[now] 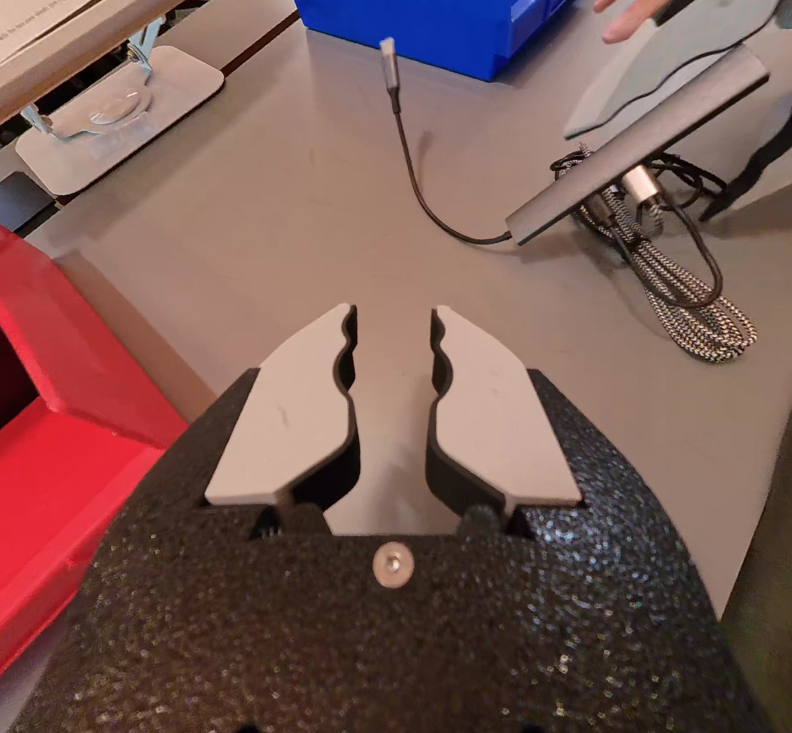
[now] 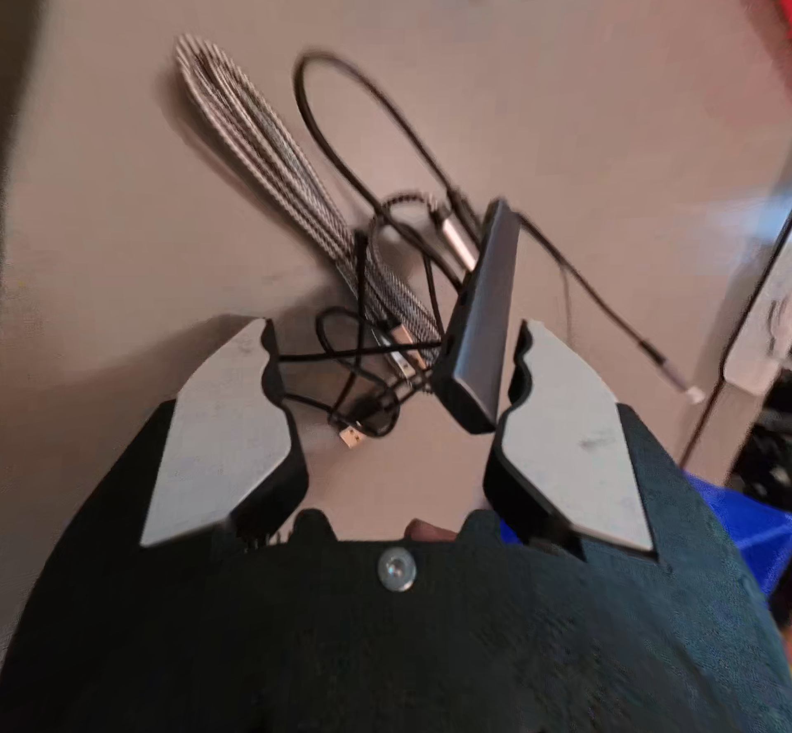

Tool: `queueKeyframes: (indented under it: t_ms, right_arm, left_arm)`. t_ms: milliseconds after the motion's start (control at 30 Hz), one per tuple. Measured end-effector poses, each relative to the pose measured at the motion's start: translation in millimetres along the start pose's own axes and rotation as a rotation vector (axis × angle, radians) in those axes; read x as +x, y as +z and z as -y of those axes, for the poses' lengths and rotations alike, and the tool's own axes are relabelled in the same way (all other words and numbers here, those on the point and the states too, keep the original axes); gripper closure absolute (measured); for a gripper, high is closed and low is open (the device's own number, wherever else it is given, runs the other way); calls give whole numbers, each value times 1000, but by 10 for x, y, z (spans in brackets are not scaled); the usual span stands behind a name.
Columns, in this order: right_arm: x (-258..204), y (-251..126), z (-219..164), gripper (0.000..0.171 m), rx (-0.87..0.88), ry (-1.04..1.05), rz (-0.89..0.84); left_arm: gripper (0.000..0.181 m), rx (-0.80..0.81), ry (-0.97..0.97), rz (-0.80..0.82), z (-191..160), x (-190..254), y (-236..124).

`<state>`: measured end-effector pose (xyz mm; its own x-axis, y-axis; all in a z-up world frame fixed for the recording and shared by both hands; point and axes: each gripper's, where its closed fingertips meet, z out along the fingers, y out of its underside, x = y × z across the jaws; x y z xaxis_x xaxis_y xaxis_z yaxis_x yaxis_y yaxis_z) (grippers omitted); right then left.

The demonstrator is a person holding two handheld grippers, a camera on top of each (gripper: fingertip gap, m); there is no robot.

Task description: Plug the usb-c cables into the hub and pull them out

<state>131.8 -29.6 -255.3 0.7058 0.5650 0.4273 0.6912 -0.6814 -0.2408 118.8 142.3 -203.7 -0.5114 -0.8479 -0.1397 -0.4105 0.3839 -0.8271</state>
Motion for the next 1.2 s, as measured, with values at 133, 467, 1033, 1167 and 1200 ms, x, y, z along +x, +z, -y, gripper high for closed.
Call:
queueKeyframes:
  t_ms: [133, 467, 1033, 1167, 1200]
  right_arm:
    - [1, 75, -50, 75, -81, -78, 27]
    - [-106, 212, -81, 107, -177, -156, 332]
    - [-30, 274, -73, 152, -290, -250, 474]
    - [1, 244, -36, 149, -251, -219, 407]
    - [-4, 234, -10, 147, -235, -224, 394]
  left_arm:
    - [149, -8, 7, -10, -11, 31, 20]
    - [149, -9, -15, -35, -38, 47, 37]
    - [149, 4, -48, -39, -73, -24, -26]
    - [150, 30, -88, -34, -61, -87, -63]
    - [150, 34, -97, -35, -58, -95, -68]
